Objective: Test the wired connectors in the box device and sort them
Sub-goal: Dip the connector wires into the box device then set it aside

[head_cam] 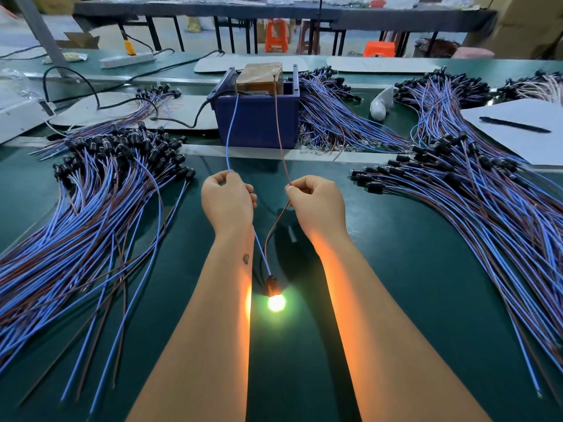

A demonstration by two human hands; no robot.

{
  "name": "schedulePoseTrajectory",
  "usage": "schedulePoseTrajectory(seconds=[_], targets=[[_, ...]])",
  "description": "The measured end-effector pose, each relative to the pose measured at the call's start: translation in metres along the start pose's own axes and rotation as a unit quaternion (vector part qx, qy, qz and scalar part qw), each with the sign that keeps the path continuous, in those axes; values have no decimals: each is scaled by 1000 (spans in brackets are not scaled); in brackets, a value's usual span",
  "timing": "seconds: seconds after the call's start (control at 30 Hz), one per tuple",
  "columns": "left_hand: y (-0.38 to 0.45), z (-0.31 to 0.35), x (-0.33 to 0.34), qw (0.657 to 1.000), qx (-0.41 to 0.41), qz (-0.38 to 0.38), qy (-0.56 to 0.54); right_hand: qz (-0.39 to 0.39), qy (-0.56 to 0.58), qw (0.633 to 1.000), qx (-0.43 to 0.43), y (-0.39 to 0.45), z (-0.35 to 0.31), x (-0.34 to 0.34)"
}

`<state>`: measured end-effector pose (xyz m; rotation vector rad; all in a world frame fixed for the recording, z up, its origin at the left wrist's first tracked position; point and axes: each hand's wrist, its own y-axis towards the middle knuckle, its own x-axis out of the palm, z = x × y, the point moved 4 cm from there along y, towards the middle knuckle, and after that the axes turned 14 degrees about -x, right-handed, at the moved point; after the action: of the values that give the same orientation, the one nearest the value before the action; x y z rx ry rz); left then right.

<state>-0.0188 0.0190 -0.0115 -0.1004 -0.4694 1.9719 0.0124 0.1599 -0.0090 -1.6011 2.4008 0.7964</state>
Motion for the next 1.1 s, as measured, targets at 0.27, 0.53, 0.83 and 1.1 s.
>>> schedulePoseTrajectory(seconds=[0.27,0.53,0.83,1.1], targets=[[2,-1,0,1000,5,0,-2,-1,1,1000,-8,0,0,0],[-6,1,15,990,35,-131,47,24,73,997,-19,-1,-3,-1],[-16,-4,24,961,38,-254,102,-19,147,988,-34,-4,-11,0],[-12,-1,23,969,26,-244,40,-159,206,965,40,-5,-6,1]])
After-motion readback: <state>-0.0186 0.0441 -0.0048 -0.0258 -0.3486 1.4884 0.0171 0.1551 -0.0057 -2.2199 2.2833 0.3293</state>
